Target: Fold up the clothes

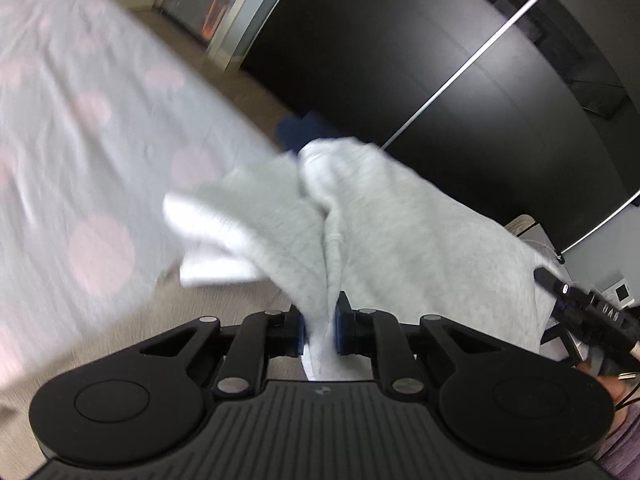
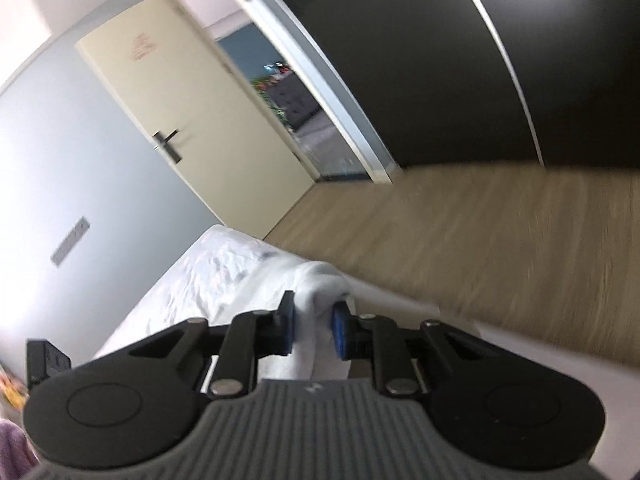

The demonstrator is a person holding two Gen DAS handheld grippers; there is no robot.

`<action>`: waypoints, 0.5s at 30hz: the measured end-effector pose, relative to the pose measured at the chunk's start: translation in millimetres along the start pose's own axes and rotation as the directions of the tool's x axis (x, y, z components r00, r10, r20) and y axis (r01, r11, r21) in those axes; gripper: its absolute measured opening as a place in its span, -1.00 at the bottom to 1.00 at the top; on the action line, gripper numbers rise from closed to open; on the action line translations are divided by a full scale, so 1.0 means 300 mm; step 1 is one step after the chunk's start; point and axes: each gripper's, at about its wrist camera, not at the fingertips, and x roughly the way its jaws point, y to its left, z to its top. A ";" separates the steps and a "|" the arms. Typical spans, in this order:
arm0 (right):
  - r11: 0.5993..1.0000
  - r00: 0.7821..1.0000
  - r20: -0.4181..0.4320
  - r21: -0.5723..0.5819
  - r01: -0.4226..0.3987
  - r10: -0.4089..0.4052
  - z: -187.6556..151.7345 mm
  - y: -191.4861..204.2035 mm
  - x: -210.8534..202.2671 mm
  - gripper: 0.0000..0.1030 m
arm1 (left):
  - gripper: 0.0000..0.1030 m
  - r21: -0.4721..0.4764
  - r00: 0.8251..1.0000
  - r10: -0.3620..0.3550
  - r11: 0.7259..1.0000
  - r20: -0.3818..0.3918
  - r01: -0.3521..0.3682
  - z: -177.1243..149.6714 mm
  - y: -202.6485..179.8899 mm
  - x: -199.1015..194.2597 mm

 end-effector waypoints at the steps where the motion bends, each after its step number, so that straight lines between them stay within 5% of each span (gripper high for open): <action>1: 1.000 1.000 0.008 -0.013 -0.007 0.007 0.021 0.018 0.007 -0.60 | -0.78 0.012 1.000 0.001 1.000 0.018 -0.001 0.016 -0.016 -0.019; 8: 0.999 0.997 0.056 -0.032 -0.042 0.044 0.095 0.065 0.064 -0.61 | -0.79 0.050 0.995 -0.010 0.999 0.104 0.005 0.086 -0.048 -0.071; 15: 0.997 0.998 -0.015 0.056 0.055 -0.054 -0.026 -0.109 0.144 -0.63 | -0.79 0.013 1.000 0.007 1.000 0.011 -0.007 -0.012 0.010 0.054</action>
